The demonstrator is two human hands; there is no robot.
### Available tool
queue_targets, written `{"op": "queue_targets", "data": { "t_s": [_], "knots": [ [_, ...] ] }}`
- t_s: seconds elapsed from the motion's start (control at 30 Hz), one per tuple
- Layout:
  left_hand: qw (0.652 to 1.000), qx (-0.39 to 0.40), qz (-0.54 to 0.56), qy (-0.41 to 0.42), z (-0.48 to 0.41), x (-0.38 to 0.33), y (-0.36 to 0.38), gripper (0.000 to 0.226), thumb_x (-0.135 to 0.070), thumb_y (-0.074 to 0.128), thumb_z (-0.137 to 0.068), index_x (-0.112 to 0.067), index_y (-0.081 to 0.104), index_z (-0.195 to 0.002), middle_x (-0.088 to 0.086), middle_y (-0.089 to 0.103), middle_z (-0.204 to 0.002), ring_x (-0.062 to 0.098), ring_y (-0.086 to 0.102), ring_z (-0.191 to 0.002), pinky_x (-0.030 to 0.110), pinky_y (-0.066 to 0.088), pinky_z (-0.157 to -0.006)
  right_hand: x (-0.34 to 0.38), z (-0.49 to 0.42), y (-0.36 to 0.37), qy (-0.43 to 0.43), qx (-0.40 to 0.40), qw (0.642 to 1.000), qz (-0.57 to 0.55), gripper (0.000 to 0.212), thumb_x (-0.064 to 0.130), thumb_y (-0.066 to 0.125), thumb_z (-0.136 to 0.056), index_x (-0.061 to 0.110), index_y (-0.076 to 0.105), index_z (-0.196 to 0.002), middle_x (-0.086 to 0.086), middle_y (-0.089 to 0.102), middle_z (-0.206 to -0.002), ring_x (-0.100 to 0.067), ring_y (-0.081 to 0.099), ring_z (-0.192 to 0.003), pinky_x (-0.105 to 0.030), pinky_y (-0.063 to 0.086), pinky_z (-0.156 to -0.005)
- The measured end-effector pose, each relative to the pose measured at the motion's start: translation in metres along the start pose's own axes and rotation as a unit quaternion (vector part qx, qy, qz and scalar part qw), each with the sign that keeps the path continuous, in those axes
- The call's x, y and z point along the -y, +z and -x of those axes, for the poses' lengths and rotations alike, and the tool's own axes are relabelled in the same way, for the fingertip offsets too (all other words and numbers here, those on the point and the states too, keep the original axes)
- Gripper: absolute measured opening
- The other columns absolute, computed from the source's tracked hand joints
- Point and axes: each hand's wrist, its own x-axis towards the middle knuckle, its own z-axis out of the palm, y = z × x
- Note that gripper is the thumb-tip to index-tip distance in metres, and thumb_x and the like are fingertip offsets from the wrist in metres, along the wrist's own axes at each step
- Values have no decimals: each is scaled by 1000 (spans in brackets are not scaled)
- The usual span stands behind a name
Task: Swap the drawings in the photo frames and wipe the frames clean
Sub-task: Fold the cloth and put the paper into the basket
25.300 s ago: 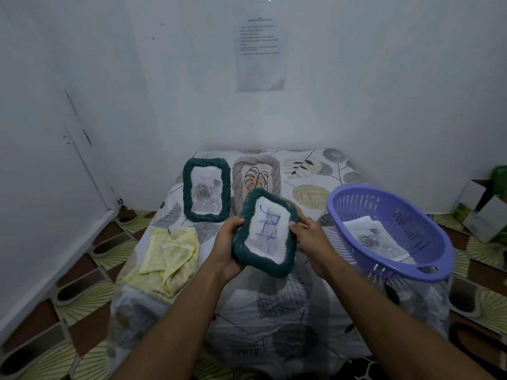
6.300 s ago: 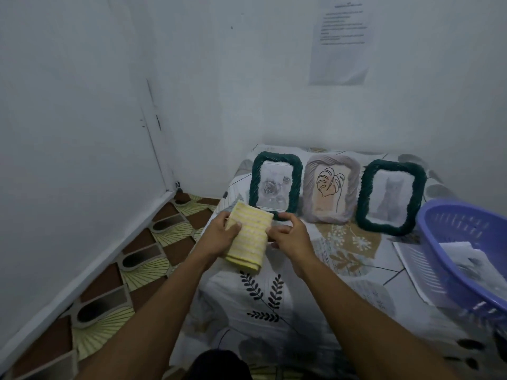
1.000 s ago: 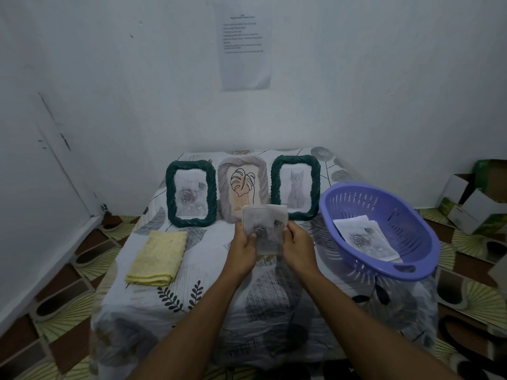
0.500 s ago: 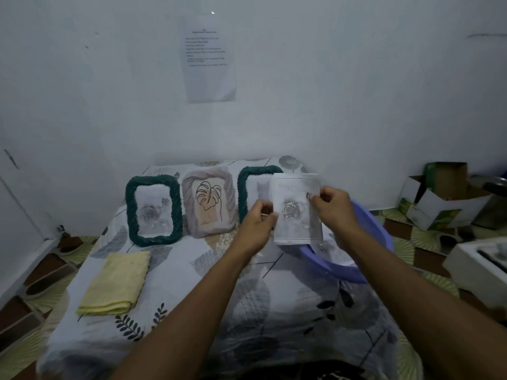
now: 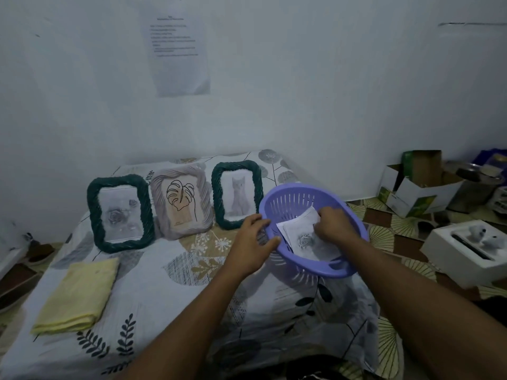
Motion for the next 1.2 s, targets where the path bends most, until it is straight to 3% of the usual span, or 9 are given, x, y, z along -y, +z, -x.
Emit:
{"op": "queue_targets", "data": {
  "t_s": [0.1, 0.3, 0.53, 0.8, 0.9, 0.97, 1.2],
  "knots": [
    [1000, -11, -8, 3, -1, 0, 2, 56, -38, 66, -87, -14, 50, -136, 0, 34, -145, 18, 40, -129, 45, 43, -104, 1, 2, 4, -23, 13, 998, 54, 41, 21, 61, -85, 7, 49, -121, -15, 62, -110, -33, 60, -98, -32, 44, -71],
    [1000, -14, -11, 9, -2, 3, 4, 57, -40, 65, -87, -14, 50, -136, 0, 34, -145, 18, 39, -129, 46, 45, -101, 8, -8, 12, -35, 110, 992, 56, 89, 48, 69, -81, 6, 23, -145, -18, 52, -133, -35, 53, -118, -37, 45, -90],
    [1000, -20, -3, 7, -2, 3, 4, 56, -37, 67, -86, -15, 52, -135, 0, 35, -144, 17, 40, -129, 45, 46, -101, 17, -20, 30, -8, 142, 985, 96, 118, 65, 76, -61, 20, 12, -149, -21, 29, -146, -43, 32, -133, -58, 36, -105],
    [1000, -20, -5, 8, -2, 2, 4, 54, -35, 68, -86, -15, 52, -134, -1, 34, -145, 16, 38, -130, 45, 44, -102, 18, -30, 33, -10, 158, 980, 120, 113, 75, 65, -65, 26, 8, -150, -19, 15, -154, -44, 19, -139, -61, 29, -108],
    [1000, -18, -9, 9, -2, 3, 3, 56, -38, 67, -86, -16, 51, -135, -2, 34, -144, 16, 37, -131, 45, 44, -103, 18, -40, 31, -86, 167, 971, 147, 101, 75, 57, -74, 29, 10, -151, -8, 10, -159, -41, 14, -142, -61, 24, -110],
    [1000, -17, -11, 13, -2, 4, 3, 56, -38, 67, -86, -15, 52, -135, -1, 35, -145, 16, 37, -131, 44, 43, -103, 19, -44, 29, -133, 185, 960, 161, 93, 70, 55, -79, 30, 13, -151, -4, 15, -160, -39, 15, -142, -60, 24, -111],
    [1000, -20, -14, 19, -2, 6, 3, 56, -38, 66, -87, -15, 52, -135, -1, 34, -145, 16, 36, -132, 44, 43, -103, 15, -44, 21, -161, 158, 952, 208, 78, 66, 51, -85, 30, 24, -149, -5, 28, -153, -32, 23, -139, -57, 25, -108]
  ]
}}
